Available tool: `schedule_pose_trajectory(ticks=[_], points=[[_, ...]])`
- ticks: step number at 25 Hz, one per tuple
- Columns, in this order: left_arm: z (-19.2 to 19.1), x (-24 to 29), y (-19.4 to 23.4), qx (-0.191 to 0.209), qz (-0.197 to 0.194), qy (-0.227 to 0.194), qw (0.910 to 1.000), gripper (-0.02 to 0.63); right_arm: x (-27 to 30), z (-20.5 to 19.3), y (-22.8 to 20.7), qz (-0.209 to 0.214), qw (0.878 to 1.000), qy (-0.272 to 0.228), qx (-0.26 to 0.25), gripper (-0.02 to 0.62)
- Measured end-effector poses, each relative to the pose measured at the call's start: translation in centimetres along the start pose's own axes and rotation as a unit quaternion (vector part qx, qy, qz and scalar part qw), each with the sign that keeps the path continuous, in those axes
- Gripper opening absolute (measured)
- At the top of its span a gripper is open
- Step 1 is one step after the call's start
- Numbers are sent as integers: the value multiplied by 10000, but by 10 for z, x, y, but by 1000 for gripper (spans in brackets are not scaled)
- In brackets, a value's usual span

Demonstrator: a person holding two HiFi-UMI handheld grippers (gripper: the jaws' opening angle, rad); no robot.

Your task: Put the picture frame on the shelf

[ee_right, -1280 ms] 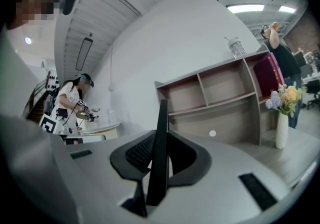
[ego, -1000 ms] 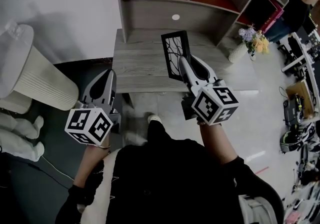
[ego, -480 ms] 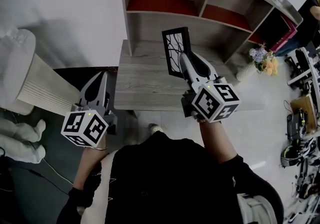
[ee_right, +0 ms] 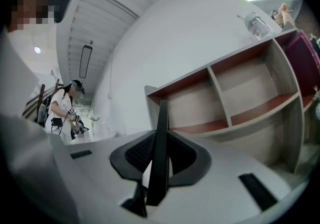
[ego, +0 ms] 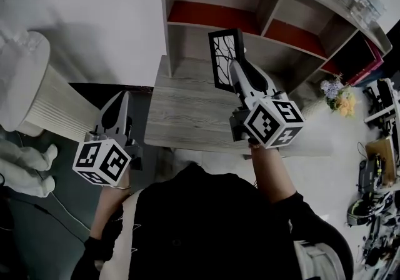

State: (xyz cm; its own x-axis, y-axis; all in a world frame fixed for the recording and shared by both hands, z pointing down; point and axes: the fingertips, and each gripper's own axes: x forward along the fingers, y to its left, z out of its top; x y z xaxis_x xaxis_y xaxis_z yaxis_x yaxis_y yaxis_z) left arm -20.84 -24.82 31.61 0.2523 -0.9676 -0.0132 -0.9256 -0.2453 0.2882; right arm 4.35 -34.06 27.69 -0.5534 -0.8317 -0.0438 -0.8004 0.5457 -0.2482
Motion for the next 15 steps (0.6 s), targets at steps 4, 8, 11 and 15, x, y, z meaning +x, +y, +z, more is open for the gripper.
schedule_pose_trajectory(ticks=[4,8,11,15], points=[[0,-1,7,8,144,11,9999,12,13,9,-4,77,9999,-63,-37,74],[4,-1,15,13,301,-38,9995,12,30,21,-10,137,9997,-159,-86,74],[8,-3,19,45,414,-92,9991,12,38,29,-14,166,9996,-209,-119,74],[12,-4,24,69,538,-127,9984,12,50,38,-21,187,9994,-276,-107,74]])
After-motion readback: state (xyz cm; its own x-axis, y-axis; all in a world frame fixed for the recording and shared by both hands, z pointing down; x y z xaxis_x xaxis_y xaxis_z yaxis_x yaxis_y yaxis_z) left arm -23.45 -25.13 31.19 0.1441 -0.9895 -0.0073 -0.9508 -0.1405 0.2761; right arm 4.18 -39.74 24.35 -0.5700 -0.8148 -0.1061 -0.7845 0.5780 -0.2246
